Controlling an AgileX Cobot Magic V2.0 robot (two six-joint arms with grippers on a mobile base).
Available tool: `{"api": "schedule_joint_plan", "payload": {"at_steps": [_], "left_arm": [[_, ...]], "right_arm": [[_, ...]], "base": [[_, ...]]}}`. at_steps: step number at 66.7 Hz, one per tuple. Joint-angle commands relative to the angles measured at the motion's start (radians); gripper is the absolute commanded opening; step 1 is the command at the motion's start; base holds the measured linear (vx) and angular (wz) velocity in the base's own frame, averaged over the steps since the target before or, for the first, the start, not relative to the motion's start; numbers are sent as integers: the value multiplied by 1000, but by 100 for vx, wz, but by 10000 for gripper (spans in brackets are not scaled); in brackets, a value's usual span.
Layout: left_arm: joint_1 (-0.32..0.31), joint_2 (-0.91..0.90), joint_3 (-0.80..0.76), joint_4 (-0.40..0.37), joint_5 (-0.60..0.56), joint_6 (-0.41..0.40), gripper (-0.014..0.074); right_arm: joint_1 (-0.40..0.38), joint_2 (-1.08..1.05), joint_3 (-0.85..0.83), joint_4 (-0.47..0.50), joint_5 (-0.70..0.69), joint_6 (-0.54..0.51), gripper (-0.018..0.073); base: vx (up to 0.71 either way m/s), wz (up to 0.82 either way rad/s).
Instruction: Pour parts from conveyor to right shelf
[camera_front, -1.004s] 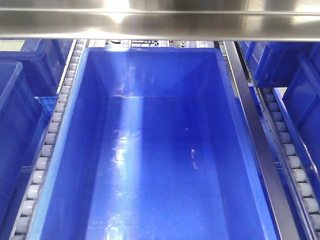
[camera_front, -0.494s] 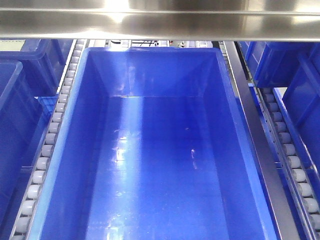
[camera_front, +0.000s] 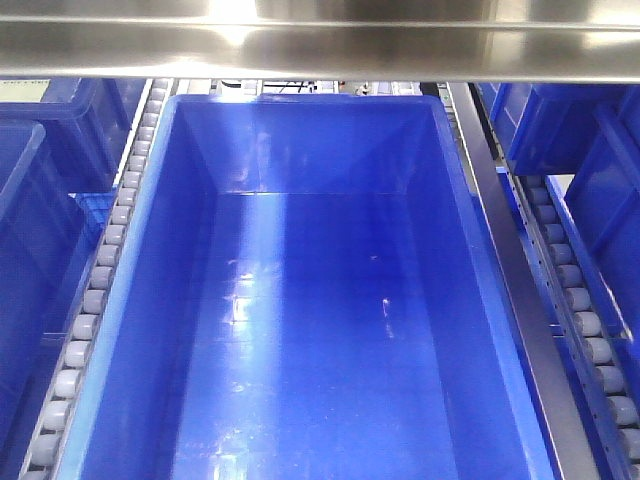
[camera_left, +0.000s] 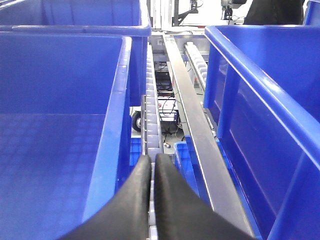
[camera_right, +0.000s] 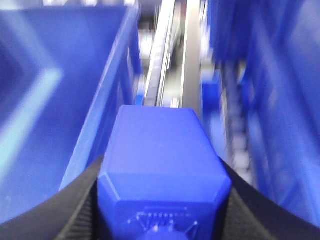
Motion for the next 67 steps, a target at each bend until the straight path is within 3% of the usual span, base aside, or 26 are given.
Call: {"api": "schedule_joint_plan", "payload": {"at_steps": [1, 10, 19, 31, 44, 55, 67], "left_arm": [[-7, 18, -20, -8, -78, -8, -6], [-7, 18, -20, -8, -78, -8, -6], [-7, 18, -20, -8, -78, -8, -6], [-7, 18, -20, -8, -78, -8, -6], [-7, 18, -20, -8, -78, -8, -6], [-7, 18, -20, -8, -78, -8, -6], [-7, 18, -20, -8, -78, -8, -6]], "right_arm": [[-1, 144, -101, 11, -82, -4, -5], [19, 300, -213, -2, -65, -4, -5], [172, 430, -304, -68, -59, 25, -5], [387, 620, -393, -202, -43, 168, -5], [569, 849, -516, -245, -39, 273, -5], [638, 1065, -661, -241, 35, 284, -5], [649, 1289, -844, -233, 205, 276, -5]], "base": [[0, 0], [0, 0], [0, 0], [0, 0], [0, 0], [0, 0], [0, 0]]}}
